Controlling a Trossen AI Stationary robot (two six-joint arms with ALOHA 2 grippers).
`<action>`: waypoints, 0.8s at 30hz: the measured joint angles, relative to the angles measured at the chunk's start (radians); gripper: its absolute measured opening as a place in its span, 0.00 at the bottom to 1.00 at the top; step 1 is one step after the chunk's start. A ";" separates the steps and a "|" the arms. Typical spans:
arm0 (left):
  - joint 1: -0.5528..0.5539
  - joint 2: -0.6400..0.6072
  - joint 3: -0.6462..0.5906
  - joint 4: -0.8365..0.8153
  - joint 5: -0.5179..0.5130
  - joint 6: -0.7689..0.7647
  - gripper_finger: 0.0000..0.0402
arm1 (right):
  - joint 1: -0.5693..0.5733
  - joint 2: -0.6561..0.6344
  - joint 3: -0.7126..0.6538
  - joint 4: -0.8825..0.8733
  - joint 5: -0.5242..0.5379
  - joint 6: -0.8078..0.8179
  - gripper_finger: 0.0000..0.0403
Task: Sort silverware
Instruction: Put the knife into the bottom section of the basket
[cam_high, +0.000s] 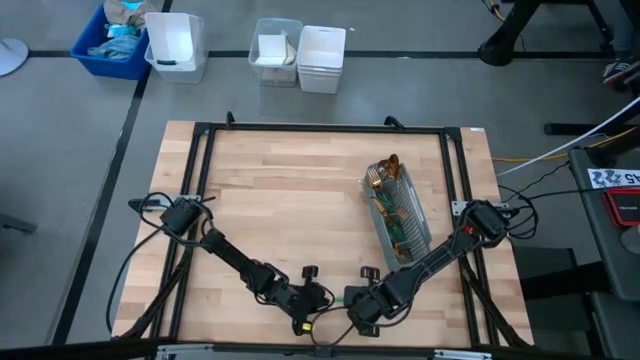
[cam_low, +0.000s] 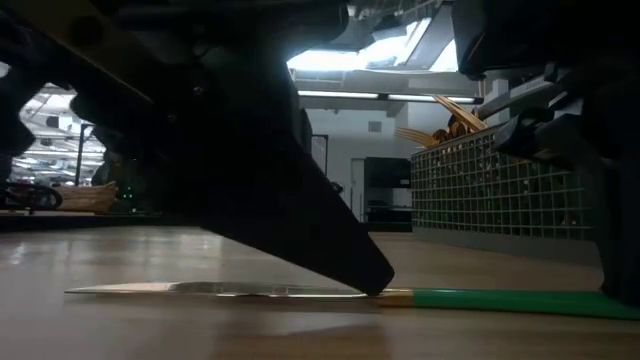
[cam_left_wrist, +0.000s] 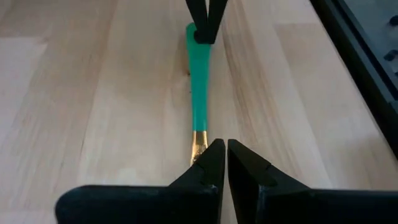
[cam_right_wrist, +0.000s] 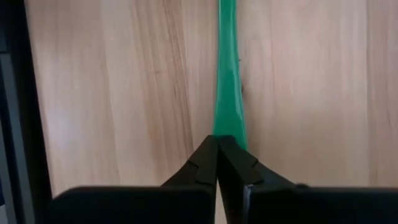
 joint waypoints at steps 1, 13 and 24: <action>0.000 0.000 0.000 -0.001 0.000 0.000 0.03 | 0.000 0.000 0.001 0.000 0.005 0.000 0.03; 0.001 -0.003 0.003 -0.040 -0.006 -0.010 0.03 | 0.000 0.003 0.013 0.032 -0.025 -0.027 0.19; 0.003 -0.007 0.006 -0.097 -0.012 -0.060 0.03 | -0.012 0.008 0.111 -0.056 -0.035 -0.066 0.28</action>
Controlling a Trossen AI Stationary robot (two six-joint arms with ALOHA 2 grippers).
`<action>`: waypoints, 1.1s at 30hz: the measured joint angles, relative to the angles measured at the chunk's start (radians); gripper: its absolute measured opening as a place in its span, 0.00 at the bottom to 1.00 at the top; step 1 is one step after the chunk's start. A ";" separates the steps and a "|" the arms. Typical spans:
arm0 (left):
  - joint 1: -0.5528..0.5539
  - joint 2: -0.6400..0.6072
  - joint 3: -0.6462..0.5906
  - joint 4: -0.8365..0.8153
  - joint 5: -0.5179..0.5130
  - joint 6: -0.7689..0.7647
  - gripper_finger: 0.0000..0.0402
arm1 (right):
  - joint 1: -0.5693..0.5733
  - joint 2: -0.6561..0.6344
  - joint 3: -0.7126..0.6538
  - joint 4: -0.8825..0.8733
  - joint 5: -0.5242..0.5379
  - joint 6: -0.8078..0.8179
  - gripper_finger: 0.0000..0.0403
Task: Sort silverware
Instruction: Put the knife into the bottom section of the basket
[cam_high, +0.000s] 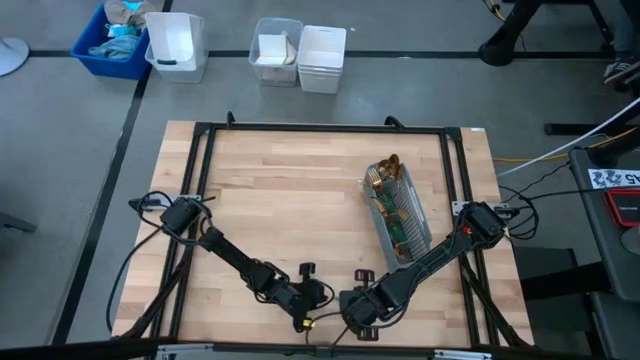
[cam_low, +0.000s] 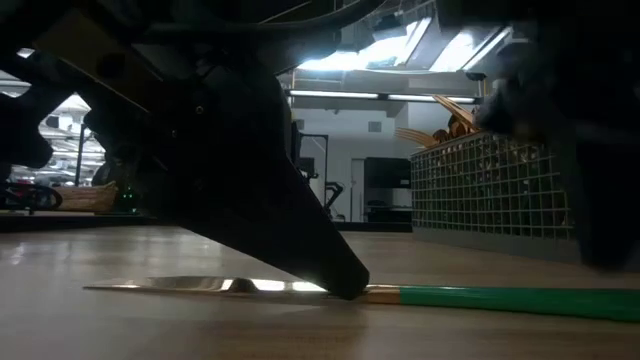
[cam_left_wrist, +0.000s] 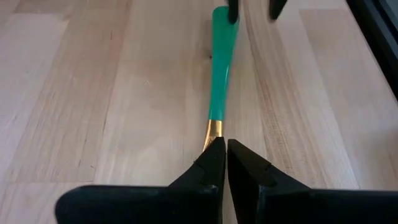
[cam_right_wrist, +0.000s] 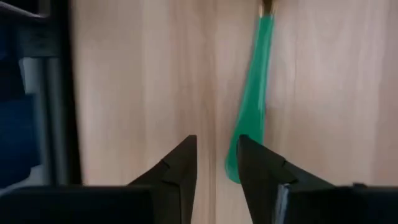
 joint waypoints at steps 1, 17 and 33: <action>0.000 0.000 0.000 0.000 0.000 0.000 0.03 | 0.000 0.000 0.022 -0.025 0.000 -0.024 0.28; 0.000 0.000 -0.001 -0.003 0.004 -0.002 0.03 | 0.001 -0.003 -0.002 -0.090 0.064 0.038 0.25; 0.000 0.002 -0.002 -0.004 0.005 -0.002 0.03 | -0.002 -0.005 -0.023 -0.044 0.001 0.040 0.25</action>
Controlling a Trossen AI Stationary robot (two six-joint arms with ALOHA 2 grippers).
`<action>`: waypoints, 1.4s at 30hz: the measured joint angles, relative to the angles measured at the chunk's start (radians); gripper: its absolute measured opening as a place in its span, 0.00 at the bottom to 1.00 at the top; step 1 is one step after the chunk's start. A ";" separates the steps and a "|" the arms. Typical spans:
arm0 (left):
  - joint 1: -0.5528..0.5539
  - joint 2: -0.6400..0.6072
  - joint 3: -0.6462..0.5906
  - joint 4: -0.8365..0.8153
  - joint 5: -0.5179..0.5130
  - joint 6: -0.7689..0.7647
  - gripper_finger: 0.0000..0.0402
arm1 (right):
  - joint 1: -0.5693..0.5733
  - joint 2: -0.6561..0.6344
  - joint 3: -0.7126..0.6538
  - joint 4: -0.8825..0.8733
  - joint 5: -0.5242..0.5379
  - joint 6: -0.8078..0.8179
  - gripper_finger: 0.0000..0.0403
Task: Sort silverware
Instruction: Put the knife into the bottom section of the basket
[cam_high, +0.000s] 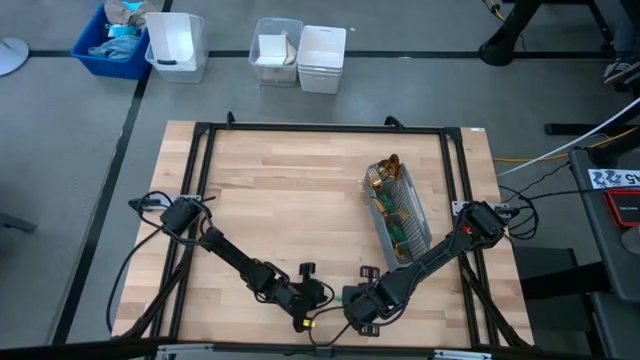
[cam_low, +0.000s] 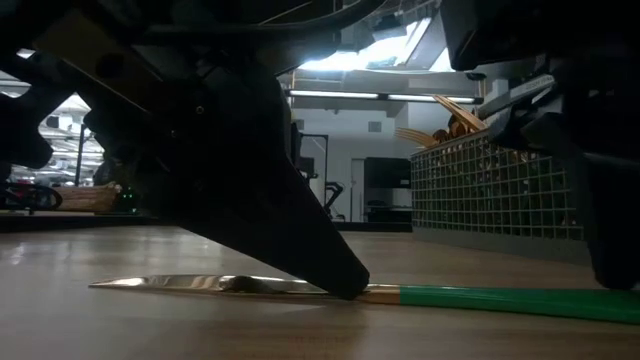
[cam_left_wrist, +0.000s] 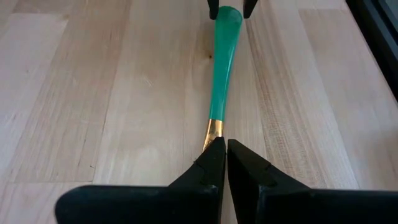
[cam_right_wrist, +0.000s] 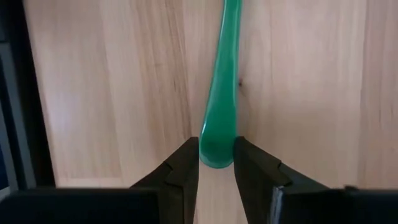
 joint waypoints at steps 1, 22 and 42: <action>0.000 0.000 0.000 0.000 0.000 0.000 0.03 | 0.000 0.000 0.000 0.000 0.001 0.002 0.25; 0.000 0.001 0.000 0.000 0.001 -0.003 0.03 | -0.003 -0.006 -0.069 0.115 -0.022 0.076 0.25; 0.000 0.001 -0.001 0.000 0.002 -0.003 0.03 | -0.017 -0.001 -0.059 0.126 -0.106 0.078 0.38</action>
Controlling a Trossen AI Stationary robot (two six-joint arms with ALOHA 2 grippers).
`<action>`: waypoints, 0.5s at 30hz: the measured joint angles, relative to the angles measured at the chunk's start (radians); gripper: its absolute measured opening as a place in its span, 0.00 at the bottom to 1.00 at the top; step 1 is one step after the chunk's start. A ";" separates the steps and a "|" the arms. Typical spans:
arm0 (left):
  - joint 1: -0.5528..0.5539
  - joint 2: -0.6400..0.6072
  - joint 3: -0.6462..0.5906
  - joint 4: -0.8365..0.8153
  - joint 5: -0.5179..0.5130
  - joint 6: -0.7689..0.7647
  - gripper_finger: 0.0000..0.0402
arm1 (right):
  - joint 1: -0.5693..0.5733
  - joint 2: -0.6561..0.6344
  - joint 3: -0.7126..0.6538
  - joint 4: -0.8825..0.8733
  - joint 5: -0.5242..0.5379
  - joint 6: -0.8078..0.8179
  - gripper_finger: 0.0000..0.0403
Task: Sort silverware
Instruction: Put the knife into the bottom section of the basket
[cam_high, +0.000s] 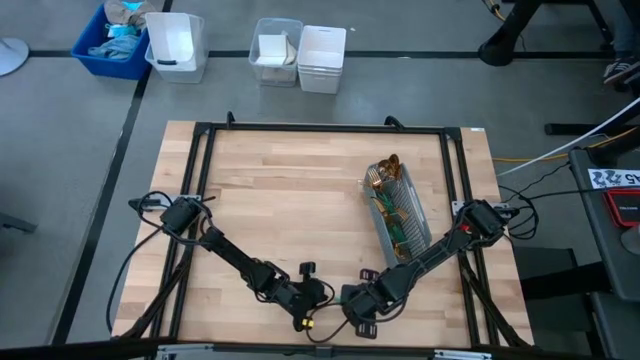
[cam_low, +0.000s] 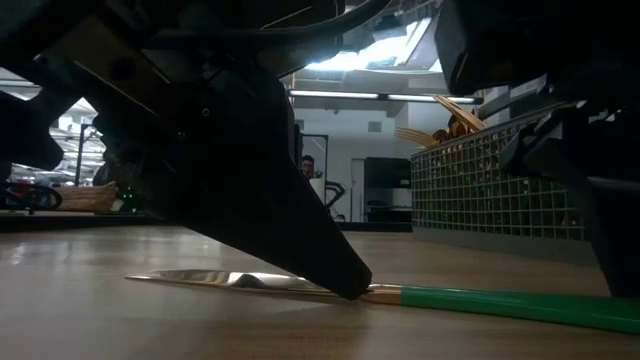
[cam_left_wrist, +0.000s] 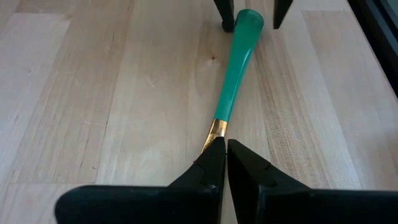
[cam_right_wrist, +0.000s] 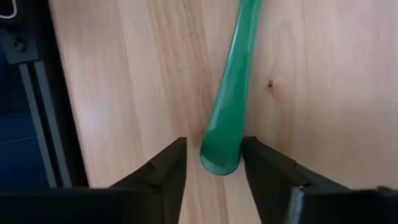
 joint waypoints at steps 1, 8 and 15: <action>0.000 0.000 0.000 0.000 0.000 0.000 0.03 | -0.001 0.000 0.000 0.001 -0.001 0.000 0.41; 0.000 0.000 0.000 0.000 0.000 0.000 0.03 | 0.003 0.000 -0.004 -0.003 0.070 0.001 0.45; -0.001 0.002 -0.001 0.039 0.006 -0.013 0.03 | 0.002 -0.001 -0.010 -0.012 0.084 0.000 0.34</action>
